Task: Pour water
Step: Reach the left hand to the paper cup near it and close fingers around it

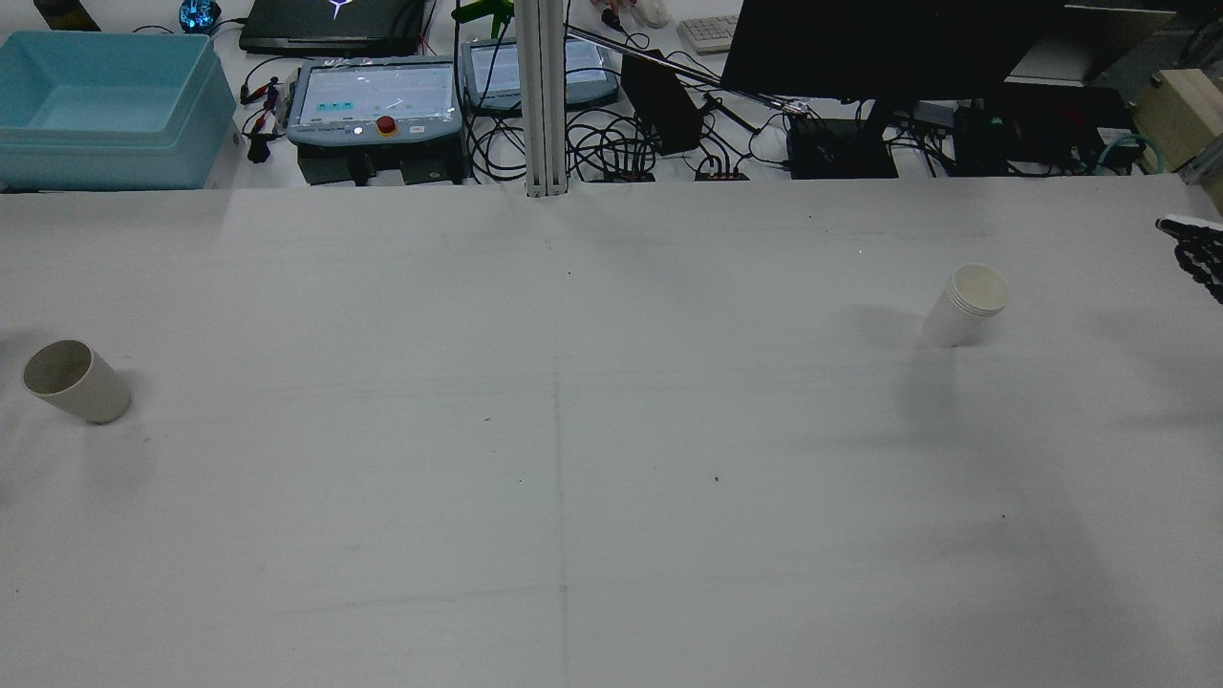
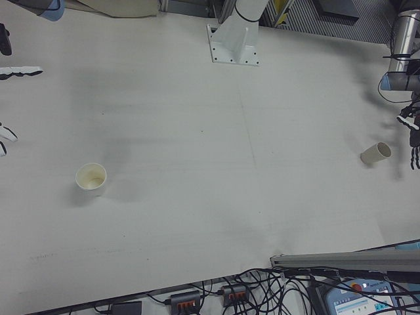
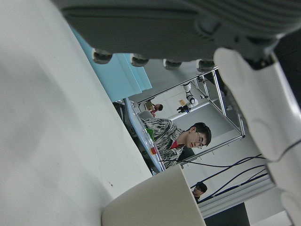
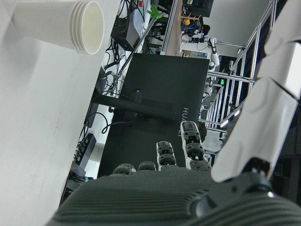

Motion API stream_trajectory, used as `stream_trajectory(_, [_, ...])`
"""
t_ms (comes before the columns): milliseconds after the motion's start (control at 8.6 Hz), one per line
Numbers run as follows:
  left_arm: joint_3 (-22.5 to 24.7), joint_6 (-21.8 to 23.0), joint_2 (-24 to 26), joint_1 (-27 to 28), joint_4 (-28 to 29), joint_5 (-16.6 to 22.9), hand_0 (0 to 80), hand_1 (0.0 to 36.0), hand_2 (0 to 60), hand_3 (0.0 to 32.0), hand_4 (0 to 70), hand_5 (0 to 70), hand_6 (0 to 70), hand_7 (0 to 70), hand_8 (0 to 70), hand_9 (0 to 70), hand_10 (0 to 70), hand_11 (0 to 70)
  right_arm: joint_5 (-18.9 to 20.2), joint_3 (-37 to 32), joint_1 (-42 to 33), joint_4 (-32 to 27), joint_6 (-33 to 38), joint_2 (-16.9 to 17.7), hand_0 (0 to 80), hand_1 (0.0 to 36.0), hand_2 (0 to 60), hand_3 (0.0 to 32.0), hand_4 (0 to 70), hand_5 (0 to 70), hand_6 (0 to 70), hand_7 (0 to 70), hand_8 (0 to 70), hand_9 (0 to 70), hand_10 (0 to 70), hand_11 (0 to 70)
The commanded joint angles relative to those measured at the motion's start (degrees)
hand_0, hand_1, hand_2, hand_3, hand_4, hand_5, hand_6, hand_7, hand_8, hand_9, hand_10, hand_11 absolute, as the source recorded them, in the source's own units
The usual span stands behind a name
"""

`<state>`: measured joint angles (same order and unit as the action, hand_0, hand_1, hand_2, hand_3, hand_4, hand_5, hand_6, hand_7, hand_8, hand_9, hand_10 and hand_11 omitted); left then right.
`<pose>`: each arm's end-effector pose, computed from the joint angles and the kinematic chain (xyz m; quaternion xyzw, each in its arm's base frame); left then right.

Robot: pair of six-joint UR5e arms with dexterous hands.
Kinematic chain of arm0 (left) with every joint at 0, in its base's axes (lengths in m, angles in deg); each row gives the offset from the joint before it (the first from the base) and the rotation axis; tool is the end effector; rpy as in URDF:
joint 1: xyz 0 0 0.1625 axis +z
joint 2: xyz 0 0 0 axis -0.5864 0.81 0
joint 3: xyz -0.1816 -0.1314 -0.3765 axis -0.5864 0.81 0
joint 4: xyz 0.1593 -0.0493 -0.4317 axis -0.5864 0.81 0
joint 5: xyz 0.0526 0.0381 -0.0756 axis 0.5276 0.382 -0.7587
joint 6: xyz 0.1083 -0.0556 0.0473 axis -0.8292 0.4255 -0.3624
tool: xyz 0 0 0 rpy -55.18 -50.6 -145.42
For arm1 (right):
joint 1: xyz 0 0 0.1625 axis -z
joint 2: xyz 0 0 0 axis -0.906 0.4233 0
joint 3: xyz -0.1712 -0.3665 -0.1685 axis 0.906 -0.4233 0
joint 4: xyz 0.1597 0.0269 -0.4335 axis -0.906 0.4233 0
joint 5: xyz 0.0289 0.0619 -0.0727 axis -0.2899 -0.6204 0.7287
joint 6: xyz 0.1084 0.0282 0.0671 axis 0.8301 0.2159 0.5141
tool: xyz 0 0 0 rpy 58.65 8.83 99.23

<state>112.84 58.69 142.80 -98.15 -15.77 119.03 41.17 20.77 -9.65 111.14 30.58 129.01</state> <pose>0.1053 -0.5096 0.8533 0.0387 0.8140 -0.5235 0.2488 0.0085 -0.4730 0.7220 -0.0233 -0.7300 0.6645 0.1581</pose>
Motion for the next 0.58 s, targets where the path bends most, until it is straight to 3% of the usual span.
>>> stream_trajectory(0, [3.0,-1.8,0.0,2.9,-5.1,-0.5,48.6,4.7,0.0,4.6,10.7,1.2,0.8,0.0,0.0,0.0,0.0,0.0,0.1,-0.1,0.9,0.1,-0.5,-0.1,47.6,13.8,5.4,0.0,4.0,14.2,6.5,12.4,0.3,1.0,0.0,0.0])
stream_trajectory(116, [5.6,-4.3,0.0,3.1,-7.5,-0.5,49.1,5.4,0.0,5.0,10.7,2.4,1.0,0.0,0.0,0.0,0.0,0.0,0.0,-0.2,0.9,0.0,-0.5,0.1,47.5,13.9,5.5,0.0,4.0,14.2,6.5,12.5,0.3,1.1,0.0,0.0])
stream_trajectory(349, [5.9,-4.3,1.8,3.4,-10.8,-0.5,49.3,5.2,0.0,0.0,15.5,3.4,3.2,0.7,0.0,0.0,0.0,0.0,-0.1,-0.3,0.9,-0.1,-0.5,0.6,47.4,13.5,4.8,0.0,3.0,13.0,5.1,9.0,0.0,0.4,0.0,0.0])
stream_trajectory(465, [5.5,-4.5,3.9,3.4,-13.1,-0.3,49.1,4.6,0.0,0.0,16.6,4.5,3.8,2.0,0.0,0.0,0.0,0.0,-0.1,-0.3,1.0,-0.2,-0.5,0.6,47.3,13.4,4.6,0.0,3.0,12.8,4.6,7.6,0.0,0.1,0.0,0.0])
